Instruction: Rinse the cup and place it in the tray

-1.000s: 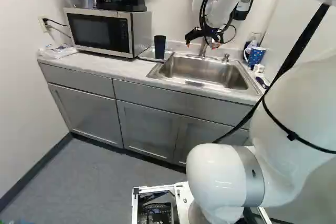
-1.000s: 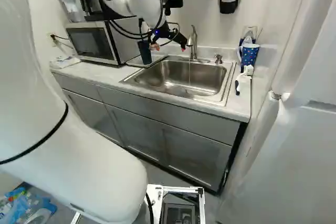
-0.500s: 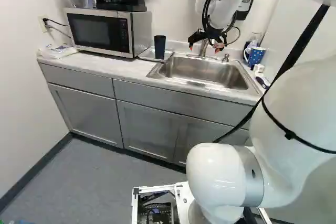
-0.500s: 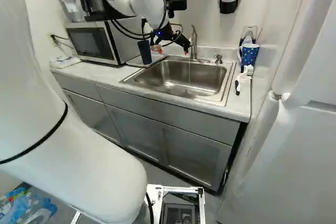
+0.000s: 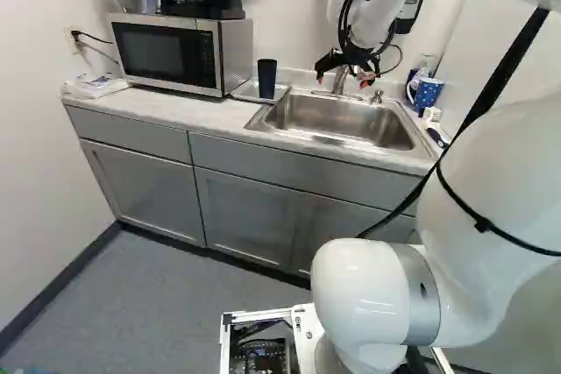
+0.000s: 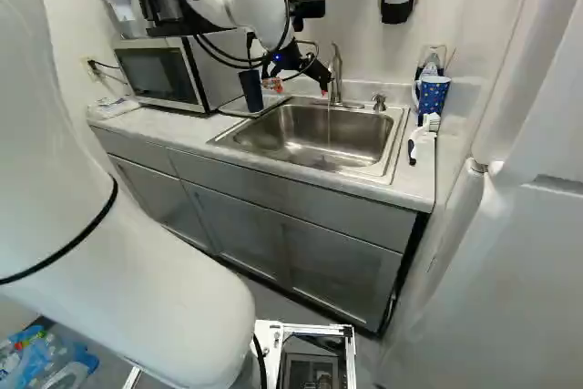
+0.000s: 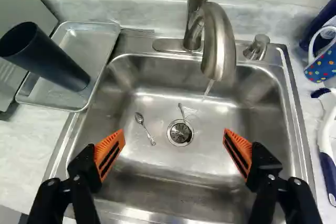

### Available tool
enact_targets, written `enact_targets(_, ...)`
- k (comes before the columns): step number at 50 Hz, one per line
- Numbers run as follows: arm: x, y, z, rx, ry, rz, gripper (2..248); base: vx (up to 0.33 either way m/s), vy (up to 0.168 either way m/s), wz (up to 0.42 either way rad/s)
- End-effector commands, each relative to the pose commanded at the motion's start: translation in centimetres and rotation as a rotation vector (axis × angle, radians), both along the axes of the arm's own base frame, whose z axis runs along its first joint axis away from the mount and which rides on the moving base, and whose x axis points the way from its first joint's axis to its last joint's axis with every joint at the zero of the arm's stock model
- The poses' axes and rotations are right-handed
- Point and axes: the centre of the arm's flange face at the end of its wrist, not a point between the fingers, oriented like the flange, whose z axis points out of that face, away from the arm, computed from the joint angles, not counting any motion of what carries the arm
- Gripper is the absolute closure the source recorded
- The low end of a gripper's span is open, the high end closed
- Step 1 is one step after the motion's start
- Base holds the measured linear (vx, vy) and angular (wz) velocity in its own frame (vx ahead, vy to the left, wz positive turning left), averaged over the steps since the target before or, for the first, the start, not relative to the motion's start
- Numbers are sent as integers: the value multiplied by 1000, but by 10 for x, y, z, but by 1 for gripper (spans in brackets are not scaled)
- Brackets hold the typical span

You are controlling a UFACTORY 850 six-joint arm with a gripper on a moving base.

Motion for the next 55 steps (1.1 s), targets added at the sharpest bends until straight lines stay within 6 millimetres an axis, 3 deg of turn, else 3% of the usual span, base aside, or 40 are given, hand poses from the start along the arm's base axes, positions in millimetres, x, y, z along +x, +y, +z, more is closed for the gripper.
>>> enact_targets(14, 0, 3, 0, 0, 0, 6, 3, 0, 0, 0)
enact_targets(29, 8, 23, 1, -2, -11, 52, 3, 0, 0, 0)
enact_targets(55, 66, 33, 12, -24, -165, 90, 3, 0, 0, 0)
